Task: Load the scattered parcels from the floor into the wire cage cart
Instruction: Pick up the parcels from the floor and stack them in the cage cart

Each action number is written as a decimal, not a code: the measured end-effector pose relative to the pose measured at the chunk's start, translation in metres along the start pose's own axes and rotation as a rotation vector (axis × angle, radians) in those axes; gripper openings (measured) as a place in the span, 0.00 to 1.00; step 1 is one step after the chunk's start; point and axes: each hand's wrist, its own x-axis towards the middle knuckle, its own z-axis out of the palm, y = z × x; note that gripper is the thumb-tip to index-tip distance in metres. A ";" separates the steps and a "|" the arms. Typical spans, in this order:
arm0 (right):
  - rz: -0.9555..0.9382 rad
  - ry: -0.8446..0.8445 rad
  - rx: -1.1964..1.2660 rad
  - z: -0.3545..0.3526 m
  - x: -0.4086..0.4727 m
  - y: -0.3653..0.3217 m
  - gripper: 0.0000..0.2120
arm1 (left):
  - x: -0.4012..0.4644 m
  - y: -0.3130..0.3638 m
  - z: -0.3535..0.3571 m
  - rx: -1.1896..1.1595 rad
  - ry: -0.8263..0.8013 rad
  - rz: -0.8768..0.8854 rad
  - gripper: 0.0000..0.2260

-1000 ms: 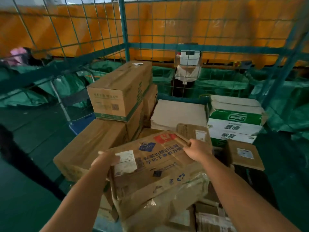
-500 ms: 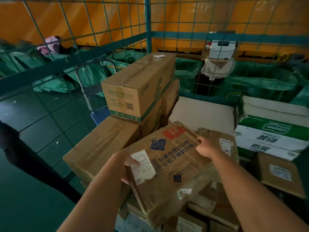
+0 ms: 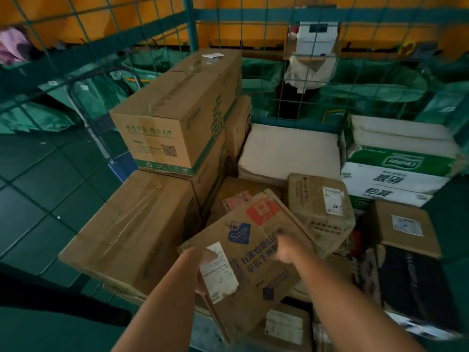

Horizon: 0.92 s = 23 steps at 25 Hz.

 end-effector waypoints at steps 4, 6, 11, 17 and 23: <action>0.055 0.072 -0.004 0.013 0.013 -0.002 0.35 | 0.028 0.018 0.002 0.277 0.044 0.036 0.24; 0.217 0.222 0.027 0.017 0.004 -0.001 0.38 | 0.063 0.022 0.001 0.484 0.124 0.096 0.24; 0.660 0.096 0.569 0.031 -0.013 0.008 0.64 | 0.052 0.036 0.005 1.050 0.573 0.312 0.17; 0.614 0.132 0.522 0.027 -0.022 0.000 0.58 | 0.072 0.044 -0.002 0.852 0.395 0.405 0.25; 0.430 0.208 0.524 0.006 -0.013 -0.007 0.40 | 0.134 0.072 -0.024 0.838 0.206 0.273 0.27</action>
